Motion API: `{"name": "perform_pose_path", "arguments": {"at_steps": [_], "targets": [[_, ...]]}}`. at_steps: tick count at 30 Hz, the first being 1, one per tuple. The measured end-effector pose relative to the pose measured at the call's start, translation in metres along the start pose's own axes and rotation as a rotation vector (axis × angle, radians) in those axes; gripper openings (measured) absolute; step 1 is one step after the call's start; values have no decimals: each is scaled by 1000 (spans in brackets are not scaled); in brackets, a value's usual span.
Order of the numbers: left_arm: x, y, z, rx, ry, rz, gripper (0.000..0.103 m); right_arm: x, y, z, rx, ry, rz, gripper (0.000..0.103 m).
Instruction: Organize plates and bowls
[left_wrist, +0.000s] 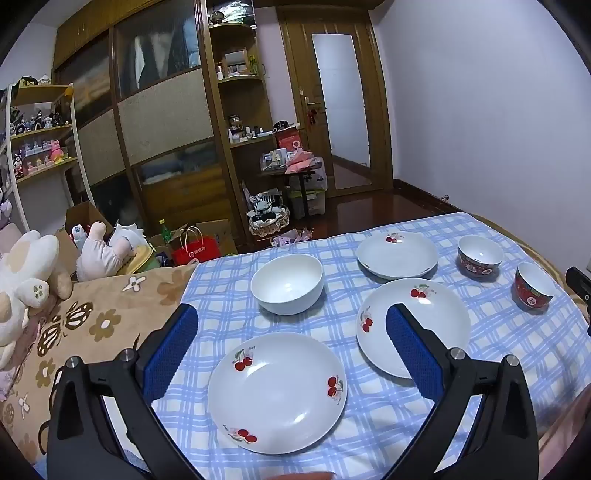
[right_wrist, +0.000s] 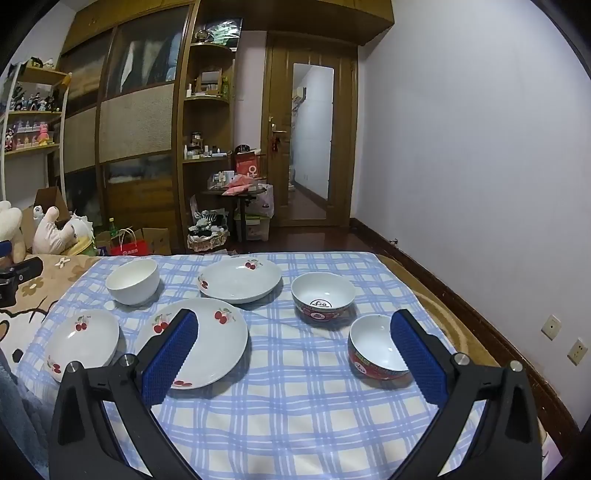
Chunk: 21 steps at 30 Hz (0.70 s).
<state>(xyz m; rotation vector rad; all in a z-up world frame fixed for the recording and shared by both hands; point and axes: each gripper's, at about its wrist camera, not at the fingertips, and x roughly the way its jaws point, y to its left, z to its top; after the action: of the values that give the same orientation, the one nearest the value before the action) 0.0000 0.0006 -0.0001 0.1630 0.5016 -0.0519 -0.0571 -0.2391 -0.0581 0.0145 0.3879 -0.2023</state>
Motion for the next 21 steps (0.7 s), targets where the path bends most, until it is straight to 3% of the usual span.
{"name": "perform_pose_path", "arguments": {"at_steps": [21], "targets": [[-2, 1, 2, 14, -6, 36, 100, -2, 1, 0, -8, -8, 0, 103]]}}
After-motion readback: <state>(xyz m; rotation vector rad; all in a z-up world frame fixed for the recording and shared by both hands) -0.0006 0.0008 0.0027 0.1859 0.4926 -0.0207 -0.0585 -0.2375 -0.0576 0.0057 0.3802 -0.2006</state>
